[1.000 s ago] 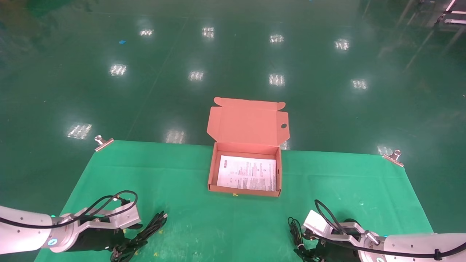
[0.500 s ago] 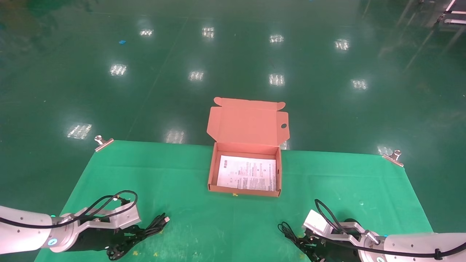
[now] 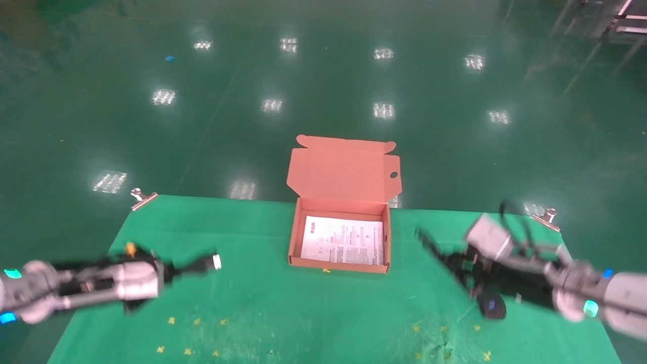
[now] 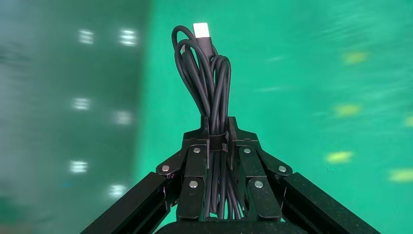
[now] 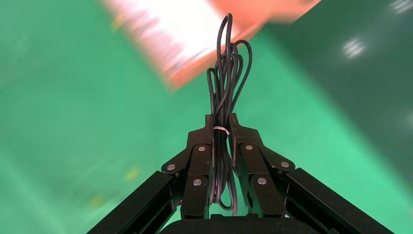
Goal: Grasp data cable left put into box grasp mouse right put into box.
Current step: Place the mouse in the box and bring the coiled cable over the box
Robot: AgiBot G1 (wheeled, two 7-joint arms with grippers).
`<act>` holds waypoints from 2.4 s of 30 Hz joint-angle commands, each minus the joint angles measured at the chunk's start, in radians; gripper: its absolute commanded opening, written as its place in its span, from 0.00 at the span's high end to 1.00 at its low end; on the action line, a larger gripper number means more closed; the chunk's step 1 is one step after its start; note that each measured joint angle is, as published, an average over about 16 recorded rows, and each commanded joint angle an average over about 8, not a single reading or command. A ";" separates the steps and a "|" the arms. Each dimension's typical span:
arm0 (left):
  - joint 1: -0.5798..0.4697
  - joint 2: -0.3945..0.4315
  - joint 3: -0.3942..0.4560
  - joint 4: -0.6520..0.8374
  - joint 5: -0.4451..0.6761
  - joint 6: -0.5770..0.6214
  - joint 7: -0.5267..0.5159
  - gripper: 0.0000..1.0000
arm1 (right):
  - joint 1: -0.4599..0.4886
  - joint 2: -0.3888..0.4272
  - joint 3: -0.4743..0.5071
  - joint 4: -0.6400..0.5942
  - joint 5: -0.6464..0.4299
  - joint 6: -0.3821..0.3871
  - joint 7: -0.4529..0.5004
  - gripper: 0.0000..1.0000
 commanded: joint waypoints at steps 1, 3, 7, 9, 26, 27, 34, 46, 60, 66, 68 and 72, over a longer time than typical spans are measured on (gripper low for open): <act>-0.006 -0.011 -0.020 -0.017 -0.011 -0.040 0.056 1.00 | 0.013 0.021 0.023 0.040 -0.012 0.031 0.024 1.00; -0.027 -0.004 -0.035 -0.016 -0.025 -0.066 0.106 1.00 | 0.046 0.009 0.032 0.060 -0.031 0.050 0.040 1.00; -0.070 0.022 -0.061 -0.008 -0.058 -0.105 0.195 1.00 | 0.121 -0.039 0.039 0.077 -0.051 0.069 0.047 1.00; -0.091 0.042 -0.071 -0.003 -0.073 -0.124 0.236 1.00 | 0.161 -0.074 0.037 0.071 -0.052 0.075 0.037 1.00; -0.217 0.239 -0.074 0.083 -0.050 -0.278 0.404 1.00 | 0.409 -0.363 0.027 -0.245 0.101 0.125 -0.285 1.00; -0.219 0.246 -0.072 0.085 -0.044 -0.285 0.400 1.00 | 0.414 -0.373 0.030 -0.264 0.117 0.124 -0.307 1.00; -0.220 0.280 -0.058 0.083 -0.003 -0.318 0.366 1.00 | 0.434 -0.423 0.045 -0.366 0.200 0.099 -0.426 1.00; -0.200 0.276 -0.048 0.074 0.020 -0.317 0.345 1.00 | 0.431 -0.456 0.053 -0.445 0.240 0.095 -0.493 1.00; -0.117 0.191 -0.039 0.026 0.097 -0.317 0.270 1.00 | 0.358 -0.482 0.057 -0.525 0.281 0.081 -0.541 1.00; -0.099 0.170 -0.038 -0.008 0.151 -0.322 0.205 1.00 | 0.321 -0.524 0.065 -0.567 0.310 0.100 -0.557 1.00; -0.096 0.168 -0.037 -0.019 0.166 -0.321 0.186 1.00 | 0.307 -0.538 0.069 -0.594 0.320 0.112 -0.566 1.00; -0.092 0.166 -0.036 -0.036 0.191 -0.320 0.155 1.00 | 0.276 -0.552 0.078 -0.656 0.339 0.140 -0.583 1.00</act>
